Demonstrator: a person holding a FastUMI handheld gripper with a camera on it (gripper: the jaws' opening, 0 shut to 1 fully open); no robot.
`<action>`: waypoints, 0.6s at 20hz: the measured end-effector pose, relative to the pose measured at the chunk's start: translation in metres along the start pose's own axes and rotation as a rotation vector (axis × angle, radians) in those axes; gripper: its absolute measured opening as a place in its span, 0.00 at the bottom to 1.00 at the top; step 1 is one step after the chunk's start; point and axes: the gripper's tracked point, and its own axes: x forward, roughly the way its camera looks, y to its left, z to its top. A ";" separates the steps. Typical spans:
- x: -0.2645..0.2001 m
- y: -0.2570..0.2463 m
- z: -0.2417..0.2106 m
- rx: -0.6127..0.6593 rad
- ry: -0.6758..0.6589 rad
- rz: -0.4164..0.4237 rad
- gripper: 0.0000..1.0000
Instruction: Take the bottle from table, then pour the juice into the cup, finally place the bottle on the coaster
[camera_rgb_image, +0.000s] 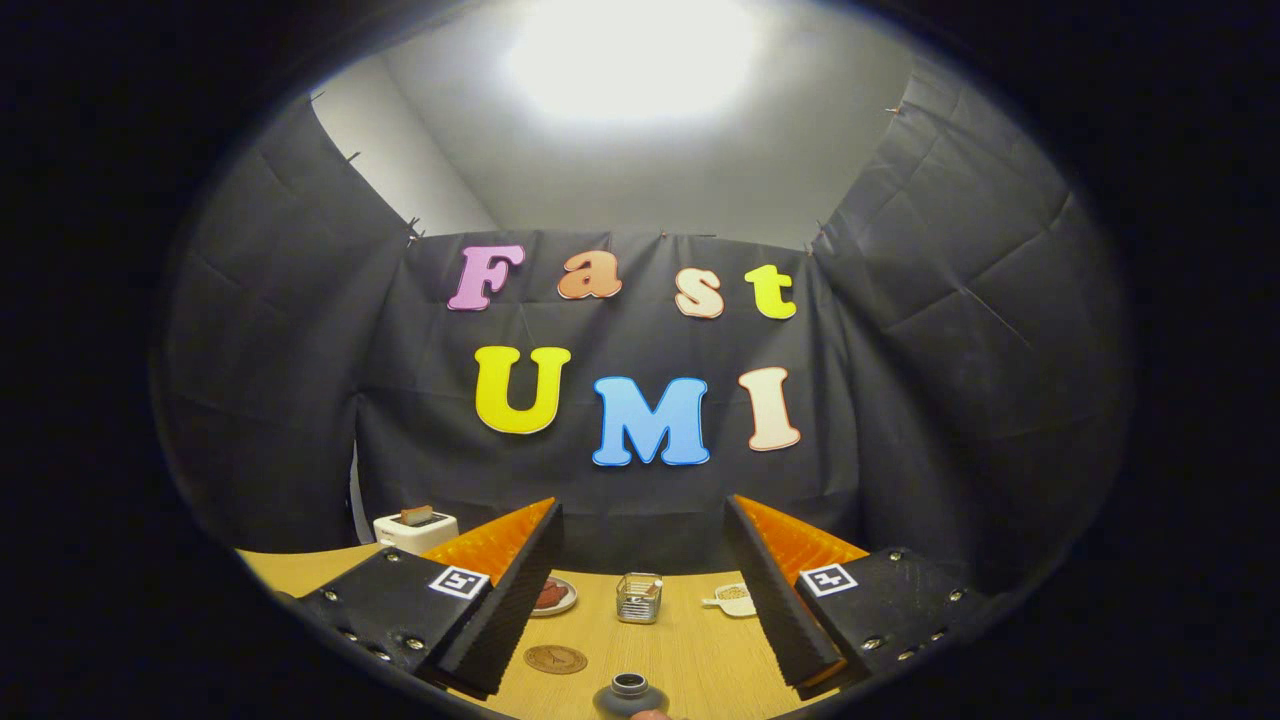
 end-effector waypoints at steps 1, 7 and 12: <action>-0.001 0.001 -0.006 0.004 0.006 0.007 0.97; -0.004 0.008 -0.044 -0.030 0.033 0.040 0.97; -0.011 0.012 -0.098 0.000 0.131 0.058 0.98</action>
